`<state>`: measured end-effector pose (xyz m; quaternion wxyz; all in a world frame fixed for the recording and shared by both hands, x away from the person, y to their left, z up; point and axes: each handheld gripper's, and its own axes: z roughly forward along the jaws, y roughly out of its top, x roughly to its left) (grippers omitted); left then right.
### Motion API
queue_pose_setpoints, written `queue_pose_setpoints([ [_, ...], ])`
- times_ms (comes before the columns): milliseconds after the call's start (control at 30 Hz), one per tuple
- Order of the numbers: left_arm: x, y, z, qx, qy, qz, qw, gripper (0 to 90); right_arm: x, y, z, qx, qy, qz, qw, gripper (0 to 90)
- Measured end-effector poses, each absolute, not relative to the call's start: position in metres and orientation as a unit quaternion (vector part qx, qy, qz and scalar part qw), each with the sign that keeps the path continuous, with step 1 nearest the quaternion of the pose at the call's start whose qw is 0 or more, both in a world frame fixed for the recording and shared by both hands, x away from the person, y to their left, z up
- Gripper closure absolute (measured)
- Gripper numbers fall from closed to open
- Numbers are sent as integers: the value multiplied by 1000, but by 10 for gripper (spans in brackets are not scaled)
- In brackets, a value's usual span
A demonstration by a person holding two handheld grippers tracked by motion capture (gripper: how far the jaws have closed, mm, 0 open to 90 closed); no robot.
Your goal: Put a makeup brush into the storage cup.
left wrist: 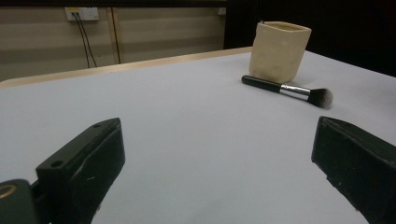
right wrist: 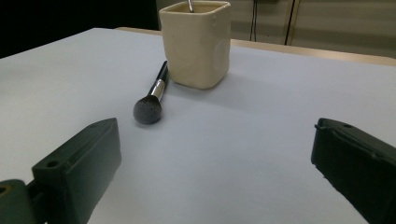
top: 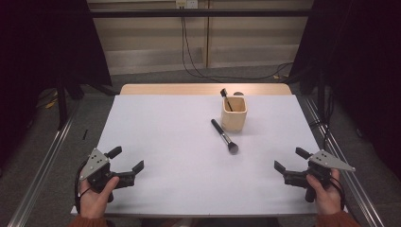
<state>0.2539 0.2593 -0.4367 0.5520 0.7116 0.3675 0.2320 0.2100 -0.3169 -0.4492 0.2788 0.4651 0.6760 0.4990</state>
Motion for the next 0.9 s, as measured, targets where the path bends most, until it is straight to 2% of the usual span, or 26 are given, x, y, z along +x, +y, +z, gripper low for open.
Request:
queue_pose_setpoints([
  [900,254,261,-438,710,372,234,550,26,239,-296,-442,446,686,521,243,16],
])
